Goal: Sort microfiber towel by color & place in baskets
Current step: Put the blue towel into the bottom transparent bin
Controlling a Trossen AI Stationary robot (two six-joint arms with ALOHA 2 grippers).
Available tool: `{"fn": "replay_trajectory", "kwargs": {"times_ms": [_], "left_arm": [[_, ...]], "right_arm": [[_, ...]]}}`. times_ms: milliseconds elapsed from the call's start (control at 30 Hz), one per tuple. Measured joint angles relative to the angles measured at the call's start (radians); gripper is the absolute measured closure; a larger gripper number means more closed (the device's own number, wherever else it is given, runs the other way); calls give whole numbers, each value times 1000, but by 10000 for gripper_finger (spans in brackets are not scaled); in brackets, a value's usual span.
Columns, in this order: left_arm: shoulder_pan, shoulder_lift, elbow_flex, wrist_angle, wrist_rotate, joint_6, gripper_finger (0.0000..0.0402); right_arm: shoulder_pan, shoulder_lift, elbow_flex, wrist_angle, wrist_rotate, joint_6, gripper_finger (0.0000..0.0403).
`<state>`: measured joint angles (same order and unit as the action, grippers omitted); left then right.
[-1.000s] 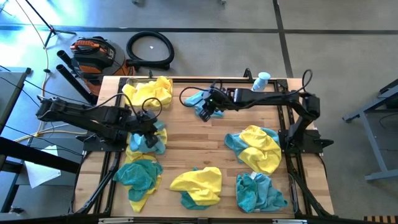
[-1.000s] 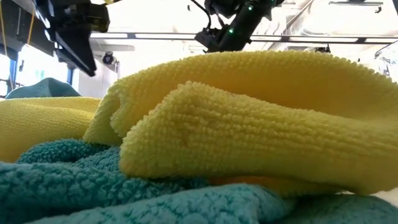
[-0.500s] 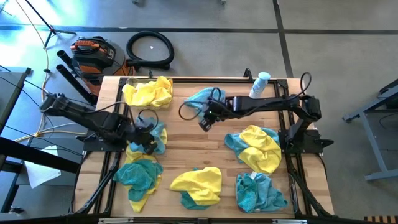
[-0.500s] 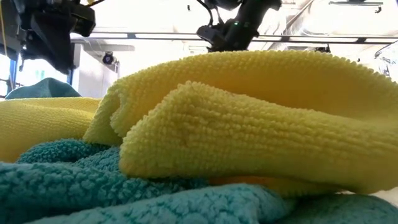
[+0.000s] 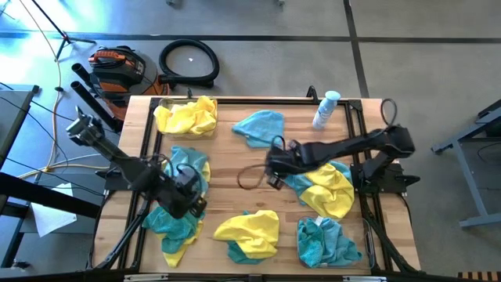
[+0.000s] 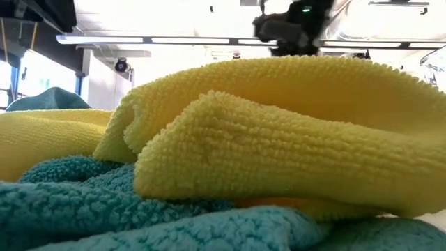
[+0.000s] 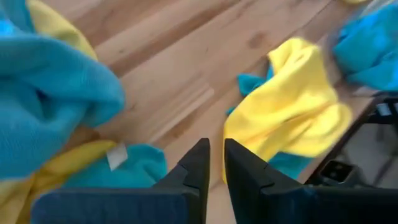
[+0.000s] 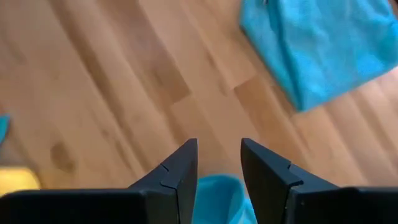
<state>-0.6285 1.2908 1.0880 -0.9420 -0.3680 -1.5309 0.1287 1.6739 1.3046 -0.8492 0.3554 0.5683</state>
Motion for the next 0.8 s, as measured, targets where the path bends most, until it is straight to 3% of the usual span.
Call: {"fn": "replay_trajectory", "kwargs": {"times_ms": [200,433,600,800], "left_arm": [[-39,179,173,-214,39,-73,394],[-68,258,175,-257,178,-126,394],[-115,261,110,-261,341,-241,353],[-189,260,22,-246,389,-361,273]], "right_arm": [[87,-235,-294,250,1,111,284],[160,-459,-494,436,-12,267,284],[204,-528,-546,447,-10,328,284],[241,-528,-552,431,10,356,284]]}}
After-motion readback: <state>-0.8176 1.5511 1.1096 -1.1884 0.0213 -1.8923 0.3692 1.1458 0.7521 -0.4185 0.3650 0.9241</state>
